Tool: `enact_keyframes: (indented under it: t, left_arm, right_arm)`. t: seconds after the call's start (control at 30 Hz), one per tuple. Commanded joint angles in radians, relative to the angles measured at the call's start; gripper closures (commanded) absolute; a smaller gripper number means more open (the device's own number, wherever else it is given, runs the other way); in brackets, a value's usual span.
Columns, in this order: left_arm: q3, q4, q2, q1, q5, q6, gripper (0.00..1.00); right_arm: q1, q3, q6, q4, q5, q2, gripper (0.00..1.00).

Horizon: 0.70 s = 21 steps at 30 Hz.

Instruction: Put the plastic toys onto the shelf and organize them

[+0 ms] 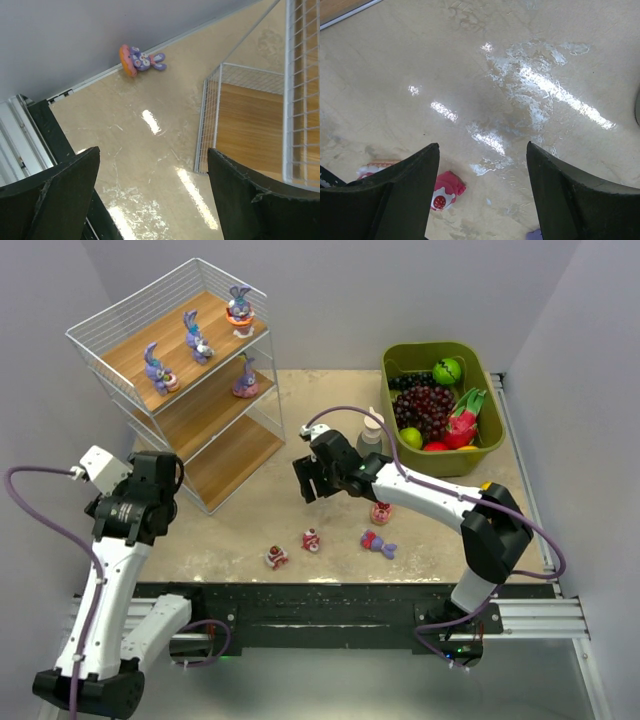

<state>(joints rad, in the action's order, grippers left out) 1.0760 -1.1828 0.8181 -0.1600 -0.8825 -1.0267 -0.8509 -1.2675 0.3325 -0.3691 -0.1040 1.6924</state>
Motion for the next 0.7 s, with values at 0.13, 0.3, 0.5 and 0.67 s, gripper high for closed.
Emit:
enact_keyframes:
  t: [0.13,0.3,0.5,0.67]
  left_arm:
    - [-0.237,0.282,-0.034,0.238,0.132,0.214,0.07]
    - [-0.304,0.463,0.036,0.384,0.272,0.371,0.07]
    - [-0.304,0.603,0.169,0.671,0.471,0.505,0.07]
    - [-0.269,0.653,0.282,0.732,0.474,0.481,0.04]
  right_arm:
    - [0.015,-0.016,-0.007,-0.042,0.021,-0.031,0.26]
    - [0.019,-0.038,-0.016,-0.077,0.017,-0.025,0.26]
    - [0.023,-0.073,-0.027,-0.105,0.006,-0.007,0.26]
    - [0.027,-0.11,-0.041,-0.126,0.013,0.013,0.26]
